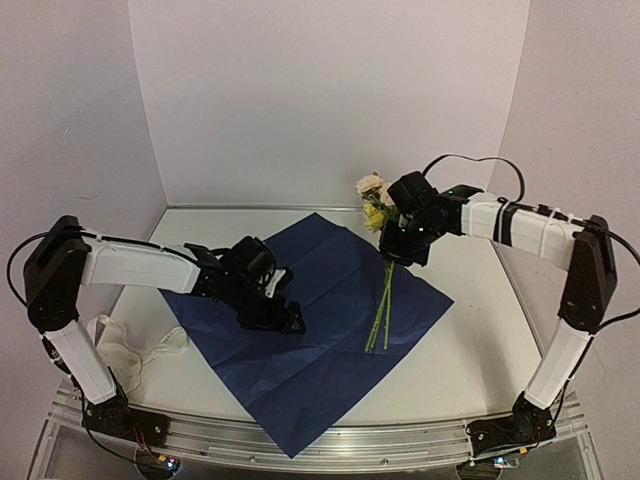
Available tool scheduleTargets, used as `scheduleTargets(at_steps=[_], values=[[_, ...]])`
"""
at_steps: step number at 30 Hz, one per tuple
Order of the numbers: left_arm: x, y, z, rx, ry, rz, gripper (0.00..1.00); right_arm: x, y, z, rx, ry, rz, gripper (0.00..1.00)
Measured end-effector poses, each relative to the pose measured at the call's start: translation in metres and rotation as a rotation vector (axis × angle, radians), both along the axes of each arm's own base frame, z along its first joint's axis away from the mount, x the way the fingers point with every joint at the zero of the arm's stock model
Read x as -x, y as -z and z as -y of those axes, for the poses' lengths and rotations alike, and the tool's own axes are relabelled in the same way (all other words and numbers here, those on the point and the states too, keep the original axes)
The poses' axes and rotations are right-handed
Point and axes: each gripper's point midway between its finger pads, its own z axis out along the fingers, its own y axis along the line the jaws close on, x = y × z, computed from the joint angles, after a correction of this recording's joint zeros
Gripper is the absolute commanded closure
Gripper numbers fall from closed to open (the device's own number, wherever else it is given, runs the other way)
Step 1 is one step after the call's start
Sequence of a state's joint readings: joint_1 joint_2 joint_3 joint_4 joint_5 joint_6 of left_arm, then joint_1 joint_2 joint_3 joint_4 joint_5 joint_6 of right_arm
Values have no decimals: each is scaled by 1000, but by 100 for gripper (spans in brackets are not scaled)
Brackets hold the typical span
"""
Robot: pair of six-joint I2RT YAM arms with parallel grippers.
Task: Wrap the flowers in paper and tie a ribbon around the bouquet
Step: Place the fake flower in the folded bouquet.
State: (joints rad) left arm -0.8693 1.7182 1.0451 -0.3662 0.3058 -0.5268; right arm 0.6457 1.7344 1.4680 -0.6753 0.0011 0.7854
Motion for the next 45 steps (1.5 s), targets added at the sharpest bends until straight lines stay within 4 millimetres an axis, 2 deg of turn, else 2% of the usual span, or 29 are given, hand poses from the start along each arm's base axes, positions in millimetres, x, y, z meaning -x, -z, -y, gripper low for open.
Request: scheduleTargets(at_steps=[3, 5, 6, 8, 10, 13, 16, 21, 25, 38, 42, 45], values=[[-23, -36, -19, 46, -88, 56, 12, -22, 7, -34, -35, -38, 9, 100], [-48, -57, -43, 80, -183, 101, 13, -38, 8, -62, -66, -77, 25, 100], [-57, -62, -55, 83, -222, 114, 14, -47, 8, -78, -84, -99, 40, 100], [-69, -62, -77, 75, -284, 121, 14, -64, 8, -108, -124, -143, 72, 100], [-70, -49, -92, 47, -318, 97, 14, -81, 10, -134, -158, -183, 102, 100], [-59, -30, -104, 3, -327, 46, 14, -97, 18, -164, -198, -227, 125, 100], [-54, -25, -107, -6, -326, 24, 14, -108, 31, -181, -222, -248, 125, 100], [-54, -24, -107, 2, -324, 12, 14, -114, 62, -190, -220, -256, 91, 100], [-54, -15, -108, -11, -325, -14, 15, -115, 78, -193, -214, -257, 70, 100], [-56, 7, -115, -40, -341, -74, 15, -103, 93, -187, -175, -249, 1, 99], [-57, 9, -116, -40, -342, -79, 15, -97, 101, -187, -159, -254, -22, 88], [-58, 9, -115, -36, -341, -75, 15, -96, 111, -189, -149, -258, -33, 73]])
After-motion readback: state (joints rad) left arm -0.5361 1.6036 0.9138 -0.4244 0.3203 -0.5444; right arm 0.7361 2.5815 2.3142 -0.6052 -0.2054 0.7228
